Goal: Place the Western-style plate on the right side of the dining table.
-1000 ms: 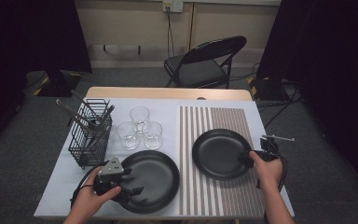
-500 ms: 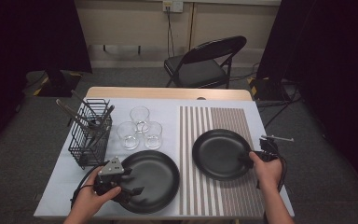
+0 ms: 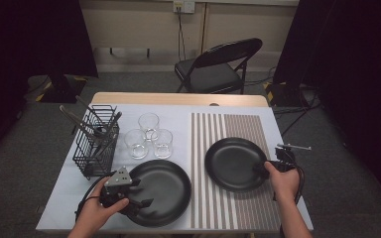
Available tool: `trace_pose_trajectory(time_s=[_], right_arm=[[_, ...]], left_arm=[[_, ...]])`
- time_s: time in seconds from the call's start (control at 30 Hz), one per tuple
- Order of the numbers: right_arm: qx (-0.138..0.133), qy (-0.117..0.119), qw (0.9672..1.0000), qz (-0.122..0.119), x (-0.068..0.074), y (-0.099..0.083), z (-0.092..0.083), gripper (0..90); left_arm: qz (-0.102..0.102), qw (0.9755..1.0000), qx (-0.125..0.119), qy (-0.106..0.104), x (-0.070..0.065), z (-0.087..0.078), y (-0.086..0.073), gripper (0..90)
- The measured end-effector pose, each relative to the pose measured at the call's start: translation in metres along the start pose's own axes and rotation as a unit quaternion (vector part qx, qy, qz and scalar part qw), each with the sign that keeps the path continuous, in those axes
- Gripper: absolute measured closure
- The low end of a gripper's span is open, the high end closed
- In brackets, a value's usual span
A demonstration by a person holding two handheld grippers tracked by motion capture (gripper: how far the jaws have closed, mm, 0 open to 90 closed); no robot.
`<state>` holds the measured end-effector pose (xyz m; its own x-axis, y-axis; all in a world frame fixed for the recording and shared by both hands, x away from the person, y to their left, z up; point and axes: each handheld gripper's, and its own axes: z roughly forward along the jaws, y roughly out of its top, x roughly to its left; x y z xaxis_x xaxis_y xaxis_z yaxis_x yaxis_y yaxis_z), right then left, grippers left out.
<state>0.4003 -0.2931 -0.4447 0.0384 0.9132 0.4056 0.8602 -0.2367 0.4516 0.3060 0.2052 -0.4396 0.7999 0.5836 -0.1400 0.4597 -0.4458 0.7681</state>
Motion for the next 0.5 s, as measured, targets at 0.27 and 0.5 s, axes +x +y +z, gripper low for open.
trace_pose_trajectory(time_s=[0.27, 0.5], right_arm=[[-0.001, -0.005, 1.0000, -0.001, 0.0001, -0.0004, 0.0005, 58.0], [0.000, -0.010, 0.9999, -0.005, -0.0006, -0.0011, 0.0010, 57.9]], left_arm=[[-0.001, 1.0000, 0.001, 0.000, -0.0003, -0.0004, 0.0002, 16.0], [-0.002, 1.0000, 0.001, 0.002, 0.0000, -0.0009, -0.0001, 16.1]])
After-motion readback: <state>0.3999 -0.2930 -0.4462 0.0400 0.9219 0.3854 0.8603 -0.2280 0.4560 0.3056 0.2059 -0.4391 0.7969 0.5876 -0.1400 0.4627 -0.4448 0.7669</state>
